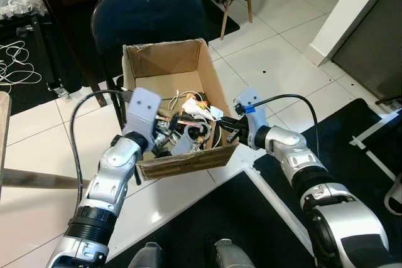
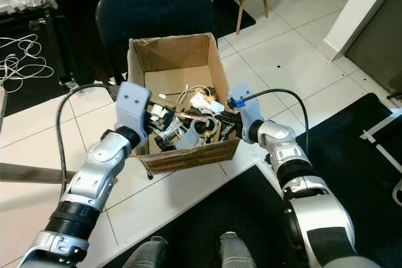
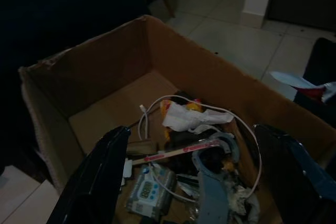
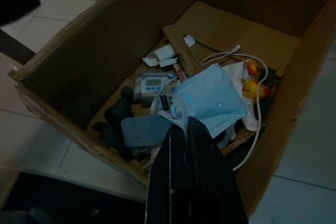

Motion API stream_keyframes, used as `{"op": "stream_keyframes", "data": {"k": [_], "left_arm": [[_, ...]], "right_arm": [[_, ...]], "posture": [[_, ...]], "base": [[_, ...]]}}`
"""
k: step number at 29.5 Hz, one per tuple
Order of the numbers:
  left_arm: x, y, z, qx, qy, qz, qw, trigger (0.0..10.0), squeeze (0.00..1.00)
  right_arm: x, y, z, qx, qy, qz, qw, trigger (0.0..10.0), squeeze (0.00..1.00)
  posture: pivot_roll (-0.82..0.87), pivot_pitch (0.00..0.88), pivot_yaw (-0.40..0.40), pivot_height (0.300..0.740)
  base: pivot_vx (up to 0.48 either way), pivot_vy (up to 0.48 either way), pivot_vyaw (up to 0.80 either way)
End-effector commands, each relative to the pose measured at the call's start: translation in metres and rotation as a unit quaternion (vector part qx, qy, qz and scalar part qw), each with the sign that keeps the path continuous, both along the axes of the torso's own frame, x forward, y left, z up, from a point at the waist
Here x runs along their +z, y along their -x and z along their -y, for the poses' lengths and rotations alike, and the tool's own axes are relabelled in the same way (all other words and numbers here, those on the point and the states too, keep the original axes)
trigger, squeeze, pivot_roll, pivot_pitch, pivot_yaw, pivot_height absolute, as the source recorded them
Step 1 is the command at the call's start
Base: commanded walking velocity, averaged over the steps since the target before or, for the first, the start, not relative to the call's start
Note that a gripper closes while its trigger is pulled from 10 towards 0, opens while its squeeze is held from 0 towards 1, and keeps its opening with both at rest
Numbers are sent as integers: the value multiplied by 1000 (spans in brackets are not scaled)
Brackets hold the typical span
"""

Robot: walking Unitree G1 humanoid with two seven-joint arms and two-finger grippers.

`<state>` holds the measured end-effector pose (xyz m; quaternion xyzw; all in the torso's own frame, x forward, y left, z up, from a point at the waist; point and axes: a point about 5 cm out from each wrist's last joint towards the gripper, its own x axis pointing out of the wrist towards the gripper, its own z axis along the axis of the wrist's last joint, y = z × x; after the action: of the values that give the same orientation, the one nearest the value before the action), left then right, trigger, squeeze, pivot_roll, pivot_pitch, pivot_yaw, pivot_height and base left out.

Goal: Picking trash to rubbish bin

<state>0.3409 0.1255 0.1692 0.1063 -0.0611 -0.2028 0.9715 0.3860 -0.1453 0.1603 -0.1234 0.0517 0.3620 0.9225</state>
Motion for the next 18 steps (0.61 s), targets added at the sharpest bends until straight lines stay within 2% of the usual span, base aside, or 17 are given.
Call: {"op": "stream_keyframes", "data": {"k": [1,5,6,18], "left_arm": [[-10,7,-1,-28,-10,-16,999,10000,0],[-10,12,2,-68,2,-17,998,10000,0],[-8,15,3,-96,6,-13,995,10000,0],[0,18,7,-136,16,9,990,10000,0]], "right_arm": [[-5,1,3,-5,16,-6,1000,10000,0],[-5,0,4,-9,20,-6,1000,10000,0],[-5,0,5,-12,21,-6,1000,10000,0],[-6,-1,5,-16,25,-9,1000,10000,0]], "posture": [[25,307,-40,740],[24,309,-40,740],[26,309,-42,740],[26,309,-42,740]], "base": [[0,0,0],[0,0,0],[0,0,0],[0,0,0]]}}
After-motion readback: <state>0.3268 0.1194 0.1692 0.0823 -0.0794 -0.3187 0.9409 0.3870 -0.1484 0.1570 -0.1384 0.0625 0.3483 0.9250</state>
